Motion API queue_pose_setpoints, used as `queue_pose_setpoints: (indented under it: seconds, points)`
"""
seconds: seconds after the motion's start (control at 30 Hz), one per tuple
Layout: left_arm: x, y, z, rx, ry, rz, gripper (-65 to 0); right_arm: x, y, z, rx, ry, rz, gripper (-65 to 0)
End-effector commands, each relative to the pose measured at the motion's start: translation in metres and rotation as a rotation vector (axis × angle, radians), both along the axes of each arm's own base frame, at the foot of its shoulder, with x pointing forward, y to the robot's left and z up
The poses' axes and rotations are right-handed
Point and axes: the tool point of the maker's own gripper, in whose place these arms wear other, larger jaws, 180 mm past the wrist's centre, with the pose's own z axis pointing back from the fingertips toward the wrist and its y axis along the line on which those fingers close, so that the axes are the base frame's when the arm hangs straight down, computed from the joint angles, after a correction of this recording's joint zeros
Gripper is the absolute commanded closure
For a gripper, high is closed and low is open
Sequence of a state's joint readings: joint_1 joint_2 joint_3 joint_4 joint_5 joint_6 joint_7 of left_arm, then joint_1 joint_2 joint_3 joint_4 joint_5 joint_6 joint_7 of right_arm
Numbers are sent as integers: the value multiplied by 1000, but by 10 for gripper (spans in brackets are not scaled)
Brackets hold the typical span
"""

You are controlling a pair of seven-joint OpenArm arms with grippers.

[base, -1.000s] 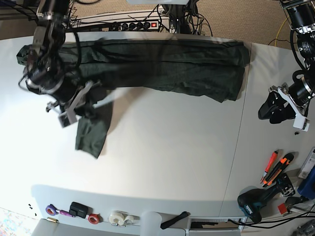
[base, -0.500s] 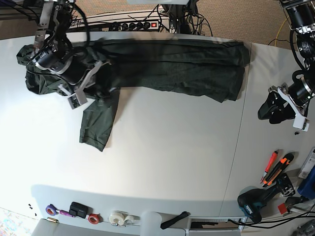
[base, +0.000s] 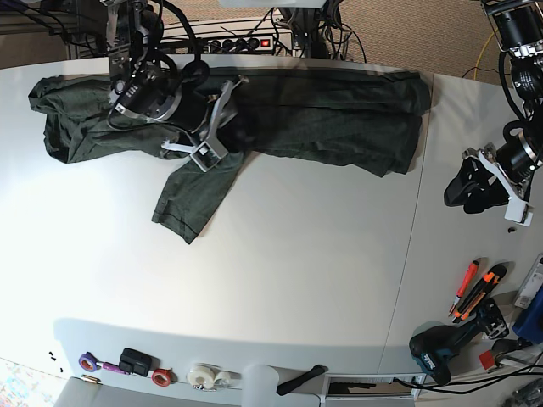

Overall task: Layout the t-shirt on the table in an organized manner, then fold the t-shirt properly
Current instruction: 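Fold the sleeve with the right gripper over the folded body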

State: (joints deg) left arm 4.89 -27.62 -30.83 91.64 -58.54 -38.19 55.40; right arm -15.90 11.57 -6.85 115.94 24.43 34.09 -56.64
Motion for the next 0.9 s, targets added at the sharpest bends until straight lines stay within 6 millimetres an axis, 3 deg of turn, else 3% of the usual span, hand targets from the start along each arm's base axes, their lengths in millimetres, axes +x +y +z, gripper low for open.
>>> queue_pose_setpoints:
  seconds: [0.0, 0.07, 0.13, 0.23, 0.33, 0.43, 0.53, 0.67, 0.87]
  points:
    - [8, 3, 18, -6, -61, 1, -312, 6, 4, 13, 39, -51, 2, -321]
    - [8, 2, 18, -9, -61, 1, -312, 15, 3, 21, 56, -97, -19, -321]
    - [8, -1, 17, -21, -62, 2, -312, 35, -12, 32, 39, -179, -94, -321]
    - [7, -10, 13, -54, -61, 6, -312, 74, -52, 61, 4, -324, -276, -321]
    - [7, -21, 9, -97, -62, 10, -310, 100, -93, 90, 11, -418, -440, -321]
    - [7, -33, 6, -141, -62, 15, -309, 115, -125, 98, 52, -434, -563, -321]
    - [6, -45, 2, -183, -60, 17, -309, 129, -154, 75, 130, -358, -679, -321]
    - [5, -62, -2, -208, -50, -11, -309, 144, -180, 21, 209, -192, -793, -321]
    - [2, -86, -8, -216, -25, -79, -309, 157, -178, -43, 256, 18, -846, -321]
